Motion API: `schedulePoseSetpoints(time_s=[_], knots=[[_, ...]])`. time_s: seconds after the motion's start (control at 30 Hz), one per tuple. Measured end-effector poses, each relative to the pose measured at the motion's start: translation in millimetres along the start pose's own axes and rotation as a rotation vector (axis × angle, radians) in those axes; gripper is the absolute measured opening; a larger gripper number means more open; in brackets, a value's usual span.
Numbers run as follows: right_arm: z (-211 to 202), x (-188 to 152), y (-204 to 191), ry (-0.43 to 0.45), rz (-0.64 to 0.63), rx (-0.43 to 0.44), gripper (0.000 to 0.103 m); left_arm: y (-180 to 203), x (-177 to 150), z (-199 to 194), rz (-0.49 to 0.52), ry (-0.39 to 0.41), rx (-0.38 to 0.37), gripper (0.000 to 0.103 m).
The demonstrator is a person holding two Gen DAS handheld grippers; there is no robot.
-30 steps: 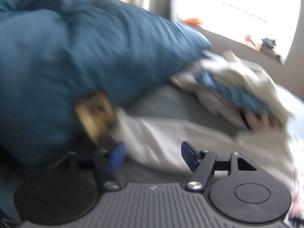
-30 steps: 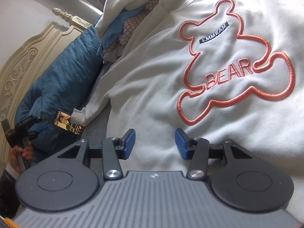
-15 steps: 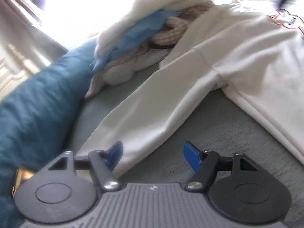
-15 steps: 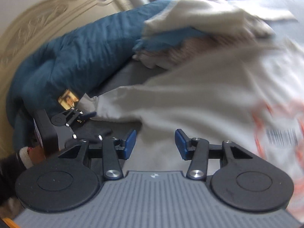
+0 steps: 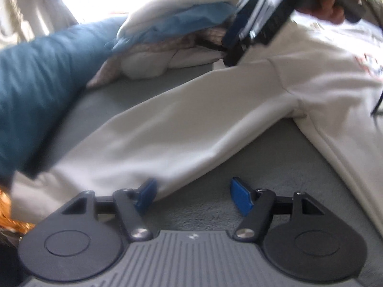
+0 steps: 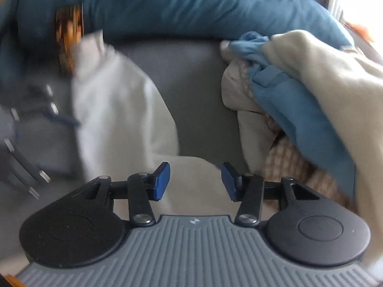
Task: Fold clothes
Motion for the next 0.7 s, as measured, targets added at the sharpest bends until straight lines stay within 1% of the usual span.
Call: schedulePoseSetpoints(time_s=[0.13, 0.17, 0.2, 0.23, 0.3, 0.33, 0.37, 0.4, 0.43, 0.5, 0.57, 0.63, 0.7], knots=[[21, 9, 14, -0.070, -0.058, 0.058, 0.051, -7, 1, -4, -0.004, 0.078, 0.008, 0.067], [25, 11, 16, -0.089, -0.061, 0.087, 0.053, -8, 2, -1, 0.002, 0.082, 0.001, 0.067], [30, 11, 17, -0.114, -0.057, 0.119, 0.058, -8, 1, 3, 0.010, 0.074, -0.003, 0.067], [37, 11, 17, -0.143, -0.050, 0.141, 0.060, -7, 1, 8, 0.020, 0.059, -0.007, 0.067], [46, 7, 18, -0.163, -0.042, 0.144, 0.059, -5, -1, 10, 0.029, 0.050, -0.010, 0.066], [46, 6, 18, -0.150, -0.032, 0.142, 0.058, -5, -1, 10, 0.027, 0.050, -0.010, 0.066], [43, 5, 19, -0.124, -0.016, 0.140, 0.044, -5, -1, 10, 0.023, 0.046, -0.010, 0.065], [38, 4, 21, -0.098, 0.008, 0.125, 0.012, -6, -2, 9, 0.016, 0.042, -0.011, 0.065], [32, 3, 24, -0.064, 0.028, 0.097, 0.005, -7, -3, 8, 0.007, 0.038, -0.014, 0.065], [17, 2, 31, 0.013, 0.060, 0.040, 0.005, -8, -4, 7, -0.012, 0.027, -0.016, 0.065], [9, 0, 43, 0.077, 0.126, -0.018, 0.004, -8, -5, 7, -0.021, 0.019, -0.013, 0.065], [9, -4, 50, 0.108, 0.172, -0.054, 0.004, -7, -6, 6, -0.020, 0.014, -0.008, 0.065], [19, -9, 51, 0.116, 0.182, -0.084, 0.004, -6, -7, 4, -0.021, 0.008, -0.005, 0.065]])
Point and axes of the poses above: each gripper's, at about its wrist camera, not at the fingertips, and z roughly the way its jaws point, y to its right, x to its top, the point moved 1 cm from there along z, roughly the way its jaws point, and after that the axes turned 13 degrees about x, right-handed, at the moved point
